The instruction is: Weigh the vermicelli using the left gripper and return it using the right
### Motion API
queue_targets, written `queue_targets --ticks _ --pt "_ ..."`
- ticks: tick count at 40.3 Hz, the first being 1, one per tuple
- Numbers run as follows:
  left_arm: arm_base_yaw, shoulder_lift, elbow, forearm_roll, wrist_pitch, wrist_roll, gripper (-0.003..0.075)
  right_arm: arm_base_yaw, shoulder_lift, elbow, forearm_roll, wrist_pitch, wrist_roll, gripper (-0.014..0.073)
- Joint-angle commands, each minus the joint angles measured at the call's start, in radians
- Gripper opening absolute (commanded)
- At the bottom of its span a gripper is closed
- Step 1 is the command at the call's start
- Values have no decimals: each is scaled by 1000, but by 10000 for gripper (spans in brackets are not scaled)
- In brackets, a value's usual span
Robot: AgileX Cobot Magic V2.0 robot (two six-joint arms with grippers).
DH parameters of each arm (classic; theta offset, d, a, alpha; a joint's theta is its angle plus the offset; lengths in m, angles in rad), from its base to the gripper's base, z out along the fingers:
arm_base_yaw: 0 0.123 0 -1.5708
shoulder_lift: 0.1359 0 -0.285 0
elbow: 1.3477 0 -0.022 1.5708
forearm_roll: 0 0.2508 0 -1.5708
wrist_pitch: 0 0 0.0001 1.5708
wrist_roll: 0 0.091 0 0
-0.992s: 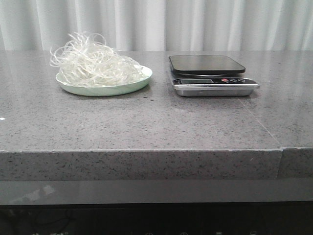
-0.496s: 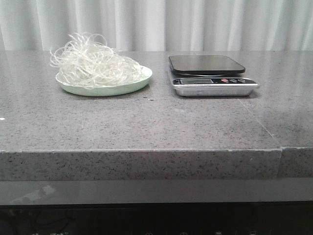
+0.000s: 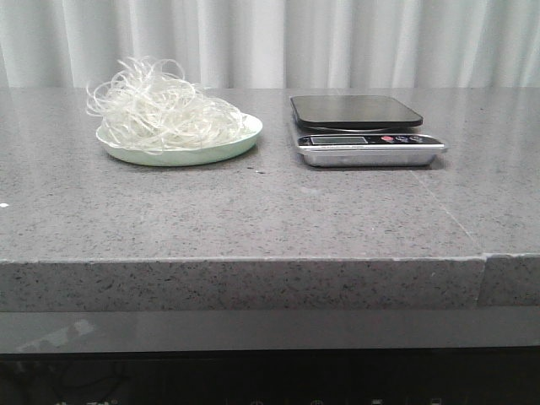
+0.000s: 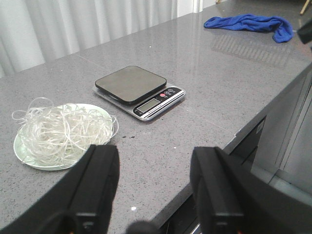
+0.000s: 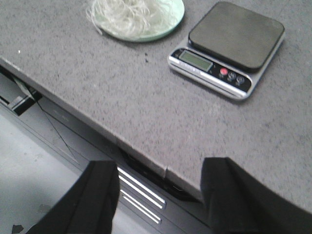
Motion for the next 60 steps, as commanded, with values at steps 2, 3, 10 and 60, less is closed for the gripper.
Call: queue_targets --ticks 2,3,10,60 --pt "-7 9 -24 -8 -71 -7 427 -5 -50 2 -14 -37 0 497" --pt "-7 9 -24 -8 -71 -7 427 -5 -60 6 -14 -37 0 497" --pt "-7 9 -24 -8 -71 -7 424 -5 -71 11 -14 -30 -1 497" --pt "10 1 -10 -10 -76 -7 155 -5 -71 11 -14 -26 -2 164"
